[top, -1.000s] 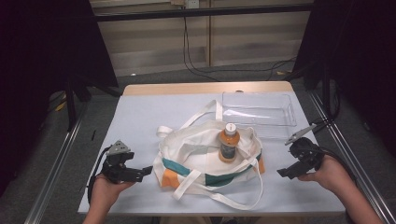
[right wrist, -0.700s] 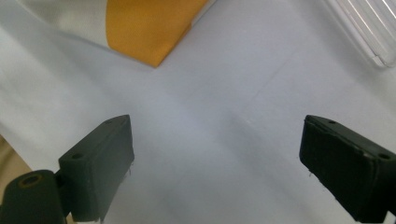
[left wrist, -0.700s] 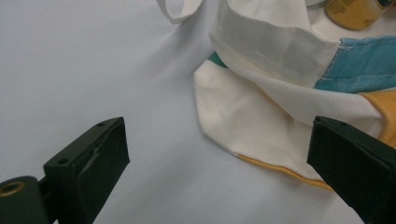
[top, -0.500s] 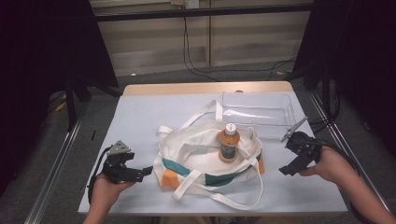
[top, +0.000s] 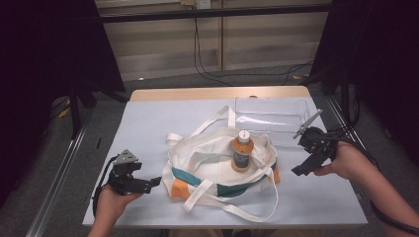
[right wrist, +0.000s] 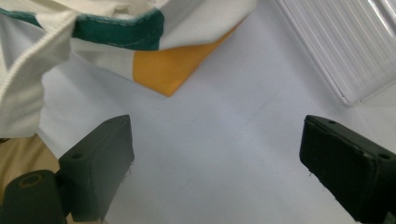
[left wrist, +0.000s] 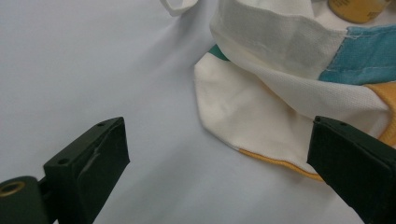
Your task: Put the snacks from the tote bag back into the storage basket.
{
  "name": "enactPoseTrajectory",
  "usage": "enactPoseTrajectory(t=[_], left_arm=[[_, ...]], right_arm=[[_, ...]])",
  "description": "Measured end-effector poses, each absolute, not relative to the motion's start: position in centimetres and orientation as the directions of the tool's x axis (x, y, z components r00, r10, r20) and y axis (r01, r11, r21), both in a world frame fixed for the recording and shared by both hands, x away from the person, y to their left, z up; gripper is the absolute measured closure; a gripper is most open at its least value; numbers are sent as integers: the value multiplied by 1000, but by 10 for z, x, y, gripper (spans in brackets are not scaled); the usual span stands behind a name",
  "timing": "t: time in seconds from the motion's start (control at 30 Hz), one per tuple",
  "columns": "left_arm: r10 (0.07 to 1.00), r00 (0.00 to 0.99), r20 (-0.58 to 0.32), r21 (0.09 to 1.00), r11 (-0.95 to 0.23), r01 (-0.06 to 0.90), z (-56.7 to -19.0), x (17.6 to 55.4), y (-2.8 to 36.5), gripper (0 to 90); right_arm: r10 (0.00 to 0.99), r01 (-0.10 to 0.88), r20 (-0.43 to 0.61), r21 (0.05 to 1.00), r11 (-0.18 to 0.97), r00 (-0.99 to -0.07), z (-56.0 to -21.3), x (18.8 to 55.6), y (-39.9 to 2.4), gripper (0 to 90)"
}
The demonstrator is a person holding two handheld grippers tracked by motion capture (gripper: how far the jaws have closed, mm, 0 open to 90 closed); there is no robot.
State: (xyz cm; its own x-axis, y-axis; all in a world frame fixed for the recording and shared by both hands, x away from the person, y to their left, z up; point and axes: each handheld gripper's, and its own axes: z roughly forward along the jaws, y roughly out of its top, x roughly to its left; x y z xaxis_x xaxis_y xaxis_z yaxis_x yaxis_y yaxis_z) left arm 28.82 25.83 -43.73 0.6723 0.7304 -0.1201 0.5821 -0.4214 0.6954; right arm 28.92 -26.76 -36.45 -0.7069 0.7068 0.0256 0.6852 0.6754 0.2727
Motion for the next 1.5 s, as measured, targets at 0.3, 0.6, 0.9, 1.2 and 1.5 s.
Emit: enactPoseTrajectory(t=[0.3, 0.6, 0.9, 1.2, 1.5], left_arm=[[729, 673, -125, 693, -421, 585, -438, 288, 259, 51], [728, 673, -128, 689, -423, 589, -438, 288, 258, 51], [730, 672, -126, 689, -423, 588, -439, 288, 259, 53], [726, 676, -126, 684, -430, 589, -439, 289, 258, 52], [724, 677, -129, 685, -429, 589, -439, 288, 258, 53]], right_arm=[[697, 679, 33, 266, 685, -716, -354, 295, -259, 96], [681, 665, 27, 248, 705, -732, -345, 300, -250, 100], [658, 642, 23, 253, 724, -752, -334, 305, -238, 101], [645, 628, 19, 249, 737, -764, -326, 309, -228, 102], [631, 614, 13, 248, 749, -775, -319, 312, -216, 103]])
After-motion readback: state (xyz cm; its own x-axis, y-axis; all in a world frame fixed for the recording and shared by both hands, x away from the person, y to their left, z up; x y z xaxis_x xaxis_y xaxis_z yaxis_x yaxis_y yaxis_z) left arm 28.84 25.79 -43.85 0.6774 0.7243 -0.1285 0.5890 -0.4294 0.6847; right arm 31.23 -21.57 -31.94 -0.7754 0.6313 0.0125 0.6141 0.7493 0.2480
